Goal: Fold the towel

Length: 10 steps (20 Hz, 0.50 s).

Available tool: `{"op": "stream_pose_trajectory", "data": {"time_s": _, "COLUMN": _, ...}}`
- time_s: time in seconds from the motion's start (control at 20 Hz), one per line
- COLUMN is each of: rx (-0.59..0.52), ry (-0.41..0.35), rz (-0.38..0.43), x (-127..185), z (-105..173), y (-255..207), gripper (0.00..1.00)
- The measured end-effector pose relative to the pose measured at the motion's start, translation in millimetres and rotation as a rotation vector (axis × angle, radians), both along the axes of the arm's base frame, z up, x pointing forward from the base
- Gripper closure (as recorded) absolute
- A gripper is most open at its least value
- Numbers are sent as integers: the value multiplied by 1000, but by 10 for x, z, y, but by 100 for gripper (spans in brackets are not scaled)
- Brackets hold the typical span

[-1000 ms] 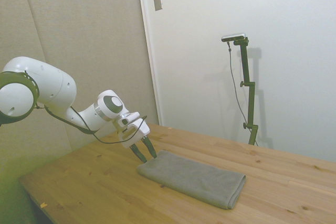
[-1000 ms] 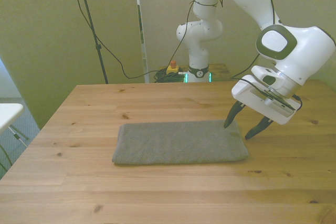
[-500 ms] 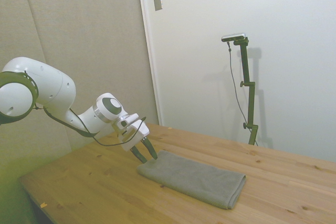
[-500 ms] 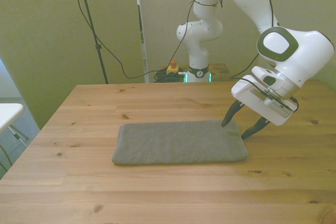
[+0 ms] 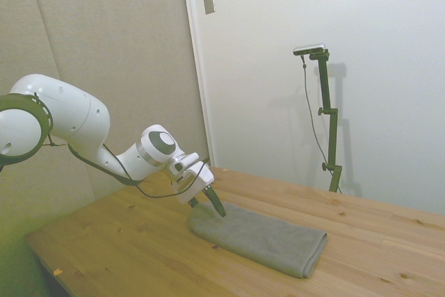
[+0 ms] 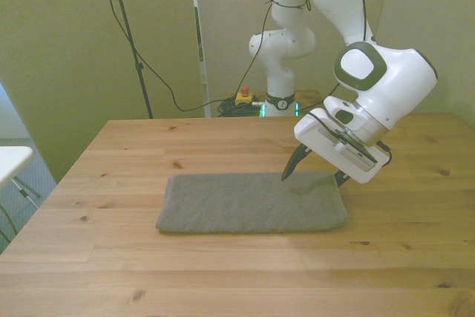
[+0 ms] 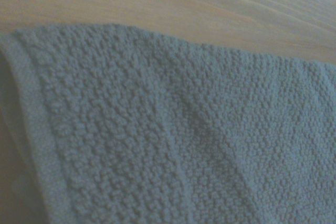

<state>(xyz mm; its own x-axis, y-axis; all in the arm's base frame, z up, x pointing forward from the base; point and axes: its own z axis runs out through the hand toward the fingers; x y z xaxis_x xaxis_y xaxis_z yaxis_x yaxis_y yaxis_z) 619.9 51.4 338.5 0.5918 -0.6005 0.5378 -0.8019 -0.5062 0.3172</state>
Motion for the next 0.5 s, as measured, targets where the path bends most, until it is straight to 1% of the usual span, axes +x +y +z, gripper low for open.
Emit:
{"op": "stream_pose_trajectory", "data": {"time_s": 0.15, "rx": 20, "ry": -24, "rz": 23, "x": 29, "z": 9, "y": 33, "gripper": 100}}
{"op": "stream_pose_trajectory", "data": {"time_s": 0.5, "rx": 40, "ry": -35, "rz": 51, "x": 26, "z": -21, "y": 112, "gripper": 100}}
